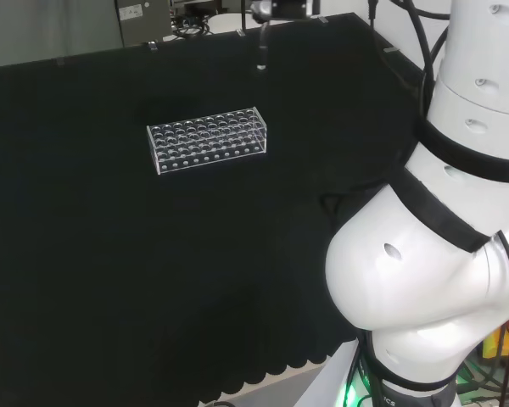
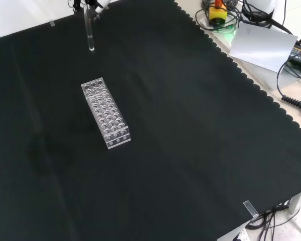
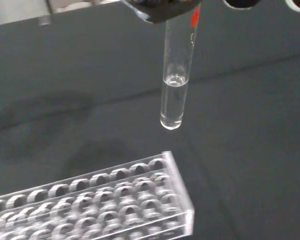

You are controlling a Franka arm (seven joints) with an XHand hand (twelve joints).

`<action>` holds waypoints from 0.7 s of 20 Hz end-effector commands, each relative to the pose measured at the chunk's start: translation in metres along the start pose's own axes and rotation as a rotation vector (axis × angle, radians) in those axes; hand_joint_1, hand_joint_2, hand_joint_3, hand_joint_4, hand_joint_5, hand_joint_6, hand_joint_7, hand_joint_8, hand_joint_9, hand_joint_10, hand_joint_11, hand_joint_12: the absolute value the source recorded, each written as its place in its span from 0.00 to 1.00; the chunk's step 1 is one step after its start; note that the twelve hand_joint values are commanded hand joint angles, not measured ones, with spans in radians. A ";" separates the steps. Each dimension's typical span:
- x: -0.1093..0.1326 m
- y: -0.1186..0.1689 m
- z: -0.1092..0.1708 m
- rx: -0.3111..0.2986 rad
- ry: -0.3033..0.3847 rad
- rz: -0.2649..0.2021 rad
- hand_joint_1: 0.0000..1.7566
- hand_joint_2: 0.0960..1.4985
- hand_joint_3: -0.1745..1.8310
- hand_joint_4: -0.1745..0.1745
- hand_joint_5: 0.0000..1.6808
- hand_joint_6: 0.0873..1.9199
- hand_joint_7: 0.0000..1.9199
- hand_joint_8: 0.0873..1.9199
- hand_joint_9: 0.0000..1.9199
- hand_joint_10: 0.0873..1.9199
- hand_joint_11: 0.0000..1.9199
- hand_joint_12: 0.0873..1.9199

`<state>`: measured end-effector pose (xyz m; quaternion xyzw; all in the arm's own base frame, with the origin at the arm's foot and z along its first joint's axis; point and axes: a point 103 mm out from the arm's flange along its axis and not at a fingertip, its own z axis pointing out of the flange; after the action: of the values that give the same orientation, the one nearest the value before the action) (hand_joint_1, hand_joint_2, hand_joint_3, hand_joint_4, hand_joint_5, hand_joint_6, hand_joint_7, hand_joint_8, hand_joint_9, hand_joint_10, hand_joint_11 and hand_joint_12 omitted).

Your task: Put the test tube back in the rack.

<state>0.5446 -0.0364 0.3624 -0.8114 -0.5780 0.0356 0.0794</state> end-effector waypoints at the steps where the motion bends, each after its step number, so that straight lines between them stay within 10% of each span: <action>1: 0.055 -0.005 0.005 0.006 0.037 -0.114 0.70 0.68 0.00 0.00 0.83 0.13 0.91 0.17 0.88 0.23 0.64 0.42; 14: 0.104 0.004 0.049 0.069 0.028 -0.215 0.70 0.68 0.00 0.00 0.83 0.12 0.91 0.17 0.88 0.23 0.64 0.42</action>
<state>0.5692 0.0511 0.3329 -0.7535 -0.6472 0.0288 0.1120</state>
